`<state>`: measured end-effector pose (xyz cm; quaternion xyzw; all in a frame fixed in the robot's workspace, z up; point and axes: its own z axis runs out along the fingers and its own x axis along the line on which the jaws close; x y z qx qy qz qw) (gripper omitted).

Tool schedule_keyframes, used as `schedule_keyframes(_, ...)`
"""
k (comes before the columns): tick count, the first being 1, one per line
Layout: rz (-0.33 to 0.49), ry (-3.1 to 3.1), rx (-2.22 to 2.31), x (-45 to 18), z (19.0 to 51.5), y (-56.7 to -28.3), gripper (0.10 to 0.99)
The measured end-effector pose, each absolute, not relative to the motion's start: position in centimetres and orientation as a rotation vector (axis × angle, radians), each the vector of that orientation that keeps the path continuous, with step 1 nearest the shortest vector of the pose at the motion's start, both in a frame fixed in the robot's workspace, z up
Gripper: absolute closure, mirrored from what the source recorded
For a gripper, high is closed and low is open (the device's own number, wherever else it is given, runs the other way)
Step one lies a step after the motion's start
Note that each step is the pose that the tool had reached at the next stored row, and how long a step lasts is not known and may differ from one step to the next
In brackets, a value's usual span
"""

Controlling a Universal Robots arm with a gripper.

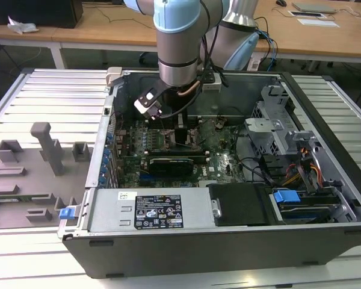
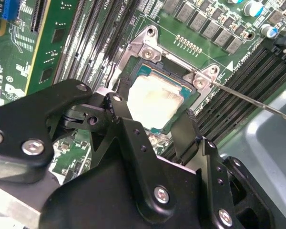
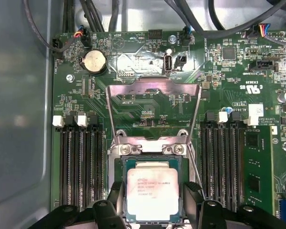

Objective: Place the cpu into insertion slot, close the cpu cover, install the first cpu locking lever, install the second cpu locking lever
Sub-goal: 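Place the cpu into insertion slot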

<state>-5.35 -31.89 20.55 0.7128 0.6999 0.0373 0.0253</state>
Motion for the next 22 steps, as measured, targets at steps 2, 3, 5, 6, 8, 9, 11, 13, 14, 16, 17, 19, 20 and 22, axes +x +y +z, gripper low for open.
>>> schedule_keyframes(2,0.115,2.164,2.204,-5.35,20.56,-31.88,0.471)
schedule_keyframes(3,0.115,2.164,2.204,-5.35,20.56,-31.89,0.471)
schedule_keyframes(5,0.115,2.164,2.204,-5.35,20.57,-31.89,0.471)
schedule_keyframes(6,0.115,2.164,2.203,-5.35,20.57,-31.89,0.478)
schedule_keyframes(8,0.114,2.164,2.203,-5.35,20.57,-31.89,0.616)
schedule_keyframes(9,0.114,2.164,2.203,-5.35,20.57,-31.89,0.616)
schedule_keyframes(11,0.114,2.164,2.203,-5.35,20.57,-31.89,0.733)
schedule_keyframes(13,0.114,2.164,2.203,-5.35,20.57,-31.89,0.796)
schedule_keyframes(14,0.114,2.164,2.203,-5.35,20.57,-31.89,0.855)
schedule_keyframes(16,0.114,2.164,2.203,-5.35,20.57,-31.89,0.918)
schedule_keyframes(17,0.114,2.164,2.203,-5.35,20.57,-31.89,0.976)
schedule_keyframes(19,0.114,2.163,2.203,-5.35,20.57,-31.89,0.980)
schedule_keyframes(20,0.113,2.163,2.203,-5.35,20.57,-31.89,0.980)
schedule_keyframes(22,0.113,2.163,2.203,-5.24,20.57,-31.88,0.980)
